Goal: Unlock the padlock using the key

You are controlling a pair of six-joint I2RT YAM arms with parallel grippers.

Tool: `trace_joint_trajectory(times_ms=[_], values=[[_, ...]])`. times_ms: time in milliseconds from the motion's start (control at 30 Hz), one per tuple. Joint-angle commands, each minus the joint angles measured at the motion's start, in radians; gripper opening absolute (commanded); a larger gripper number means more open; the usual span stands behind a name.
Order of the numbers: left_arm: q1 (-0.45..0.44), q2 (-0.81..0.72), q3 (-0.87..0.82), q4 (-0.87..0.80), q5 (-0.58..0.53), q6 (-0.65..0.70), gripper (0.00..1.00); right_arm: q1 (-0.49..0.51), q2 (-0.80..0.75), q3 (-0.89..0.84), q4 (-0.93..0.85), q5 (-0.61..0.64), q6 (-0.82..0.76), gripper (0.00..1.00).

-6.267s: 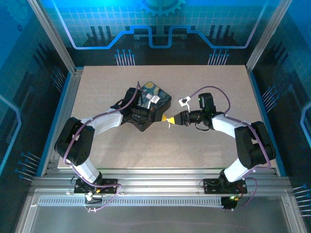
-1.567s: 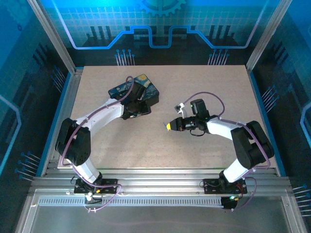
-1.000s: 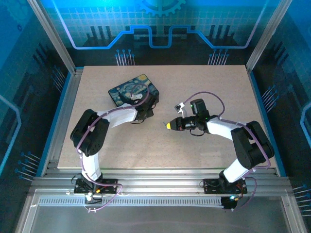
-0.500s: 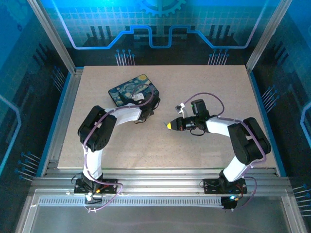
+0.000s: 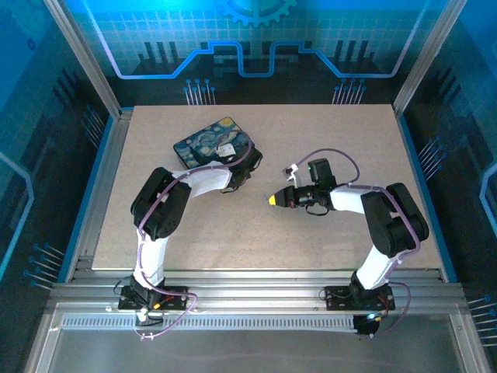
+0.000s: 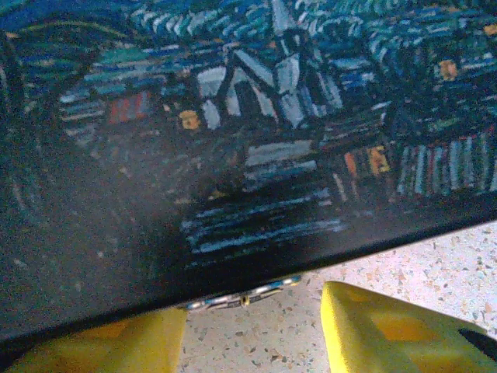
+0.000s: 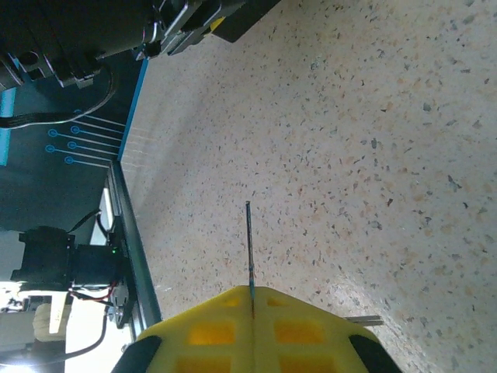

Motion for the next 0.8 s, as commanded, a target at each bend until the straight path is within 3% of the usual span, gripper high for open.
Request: trace_joint_trajectory(times_ms=[0, 133, 233, 400, 533, 767], values=[[0.0, 0.002, 0.024, -0.051, -0.064, 0.012, 0.46, -0.016, 0.029, 0.03, 0.028, -0.041, -0.016, 0.0], [0.016, -0.011, 0.011, -0.06, -0.061, 0.012, 0.33, -0.021, 0.052, 0.039, 0.039, -0.053, -0.009, 0.0], [0.02, -0.028, 0.005, -0.071, -0.042, 0.03, 0.32, -0.023, 0.061, 0.045, 0.04, -0.059, -0.007, 0.0], [-0.017, -0.128, 0.026, -0.129, 0.034, 0.168, 0.51, -0.025, 0.049, 0.044, 0.006, -0.05, -0.026, 0.0], [-0.005, -0.222, 0.04, -0.192, 0.069, 0.258, 0.55, -0.025, 0.034, 0.049, -0.011, -0.049, -0.03, 0.0], [0.148, -0.268, 0.116, -0.198, 0.185, 0.43, 0.6, -0.01, 0.006, 0.07, -0.042, -0.041, -0.027, 0.0]])
